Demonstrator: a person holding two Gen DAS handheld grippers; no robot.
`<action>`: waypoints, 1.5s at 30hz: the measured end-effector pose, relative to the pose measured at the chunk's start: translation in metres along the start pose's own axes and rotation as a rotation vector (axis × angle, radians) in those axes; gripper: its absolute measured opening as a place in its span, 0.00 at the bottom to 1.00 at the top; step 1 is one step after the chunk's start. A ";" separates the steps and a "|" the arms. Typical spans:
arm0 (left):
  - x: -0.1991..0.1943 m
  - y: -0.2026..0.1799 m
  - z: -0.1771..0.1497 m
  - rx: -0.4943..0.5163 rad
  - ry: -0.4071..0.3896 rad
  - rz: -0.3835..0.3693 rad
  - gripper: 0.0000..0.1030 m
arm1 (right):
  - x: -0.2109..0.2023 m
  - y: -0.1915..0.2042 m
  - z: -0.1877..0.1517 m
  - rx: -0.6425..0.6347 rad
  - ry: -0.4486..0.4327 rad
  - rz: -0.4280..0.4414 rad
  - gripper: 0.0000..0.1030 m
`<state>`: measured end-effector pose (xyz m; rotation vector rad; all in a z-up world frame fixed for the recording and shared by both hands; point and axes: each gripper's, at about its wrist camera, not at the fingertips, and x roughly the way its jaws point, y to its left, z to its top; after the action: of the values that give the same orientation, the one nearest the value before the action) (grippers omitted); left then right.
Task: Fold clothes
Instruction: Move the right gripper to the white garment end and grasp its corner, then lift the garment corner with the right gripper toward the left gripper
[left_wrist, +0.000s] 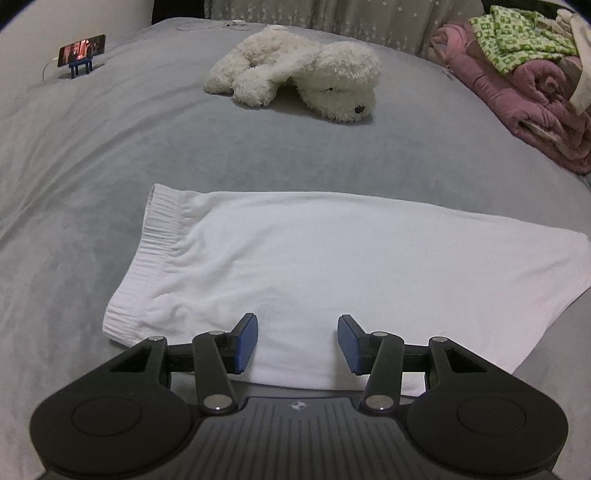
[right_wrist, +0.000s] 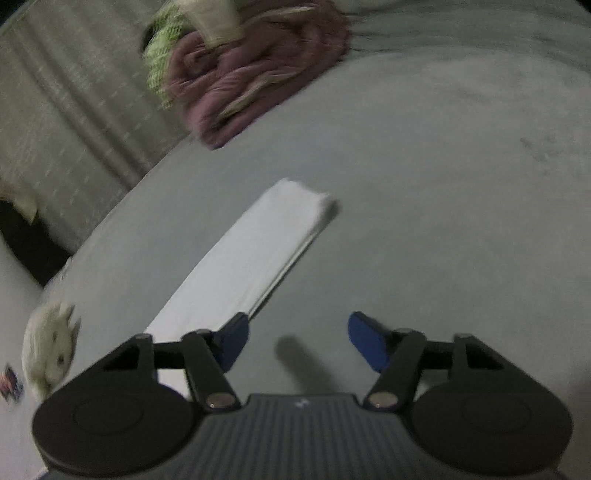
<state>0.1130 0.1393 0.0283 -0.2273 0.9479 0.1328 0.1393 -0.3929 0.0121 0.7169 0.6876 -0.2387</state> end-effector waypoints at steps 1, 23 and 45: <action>0.001 -0.001 0.000 0.005 -0.001 0.005 0.45 | 0.005 -0.005 0.005 0.030 -0.002 0.012 0.56; 0.005 0.002 0.004 -0.001 0.008 0.011 0.45 | 0.072 0.016 0.053 -0.048 -0.037 -0.153 0.34; 0.006 0.021 0.009 -0.139 0.027 -0.057 0.45 | 0.042 0.070 0.033 -0.226 -0.265 -0.055 0.07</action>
<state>0.1191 0.1615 0.0255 -0.3843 0.9587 0.1438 0.2174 -0.3625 0.0394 0.4404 0.4720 -0.2953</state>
